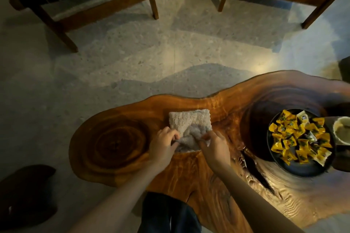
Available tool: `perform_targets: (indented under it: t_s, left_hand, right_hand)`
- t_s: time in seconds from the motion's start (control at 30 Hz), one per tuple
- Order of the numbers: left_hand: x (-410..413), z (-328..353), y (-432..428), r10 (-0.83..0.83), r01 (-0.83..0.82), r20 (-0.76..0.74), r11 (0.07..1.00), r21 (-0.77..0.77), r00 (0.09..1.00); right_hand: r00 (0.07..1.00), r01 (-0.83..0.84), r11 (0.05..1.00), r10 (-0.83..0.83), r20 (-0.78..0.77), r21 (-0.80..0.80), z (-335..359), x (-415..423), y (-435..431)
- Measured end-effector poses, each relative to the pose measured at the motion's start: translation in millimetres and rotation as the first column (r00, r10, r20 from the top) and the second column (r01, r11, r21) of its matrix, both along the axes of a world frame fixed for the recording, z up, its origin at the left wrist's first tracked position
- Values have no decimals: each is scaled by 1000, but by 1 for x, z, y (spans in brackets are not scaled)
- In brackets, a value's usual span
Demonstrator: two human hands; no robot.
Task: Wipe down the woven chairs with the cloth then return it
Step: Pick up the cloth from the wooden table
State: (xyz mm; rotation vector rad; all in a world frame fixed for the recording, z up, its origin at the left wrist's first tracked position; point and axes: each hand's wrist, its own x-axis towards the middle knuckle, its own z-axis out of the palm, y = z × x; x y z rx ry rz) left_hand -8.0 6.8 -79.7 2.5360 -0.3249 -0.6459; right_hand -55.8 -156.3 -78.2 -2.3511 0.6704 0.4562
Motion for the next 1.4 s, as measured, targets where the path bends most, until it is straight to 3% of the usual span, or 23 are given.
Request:
perform_targets:
  t_s: [0.37, 0.47, 0.57, 0.7, 0.8, 0.9, 1.0, 1.17, 1.27, 1.4]
  left_hand:
    - [19, 185, 21, 225, -174, 132, 932, -318, 965]
    - [20, 240, 35, 251, -173, 183, 917, -360, 951]
    - [22, 287, 55, 211, -146, 116, 899, -413, 971]
    - [26, 334, 89, 222, -133, 149, 881, -454, 964]
    - [31, 352, 122, 240, -175, 101, 885, -432, 966]
    - [36, 357, 144, 153, -146, -19, 891, -429, 988]
    - [46, 354, 182, 52, -38, 21, 899, -436, 998]
    - [85, 334, 250, -87, 91, 29, 907, -412, 996]
    - [109, 319, 302, -109, 55, -93, 888, -457, 990]
    - [140, 322, 373, -153, 139, 16, 840, -524, 988]
  right_hand:
    - [905, 19, 964, -129, 406, 264, 204, 39, 7]
    - [877, -79, 948, -82, 474, 309, 263, 48, 14]
    - [843, -199, 922, -12, 538, 333, 312, 52, 28]
    - [787, -363, 888, 129, 604, 283, 359, 57, 56]
    - [759, -462, 847, 224, 612, 263, 382, 64, 85]
    - [768, -515, 814, 297, 567, 270, 392, 72, 102]
    - [776, -565, 770, 375, 508, 295, 401, 89, 140]
    - [894, -441, 675, 269, 358, 592, 395, 120, 212]
    - [921, -381, 678, 218, 323, 629, 390, 138, 260]
    - [922, -330, 758, 129, 366, 563, 388, 166, 323]
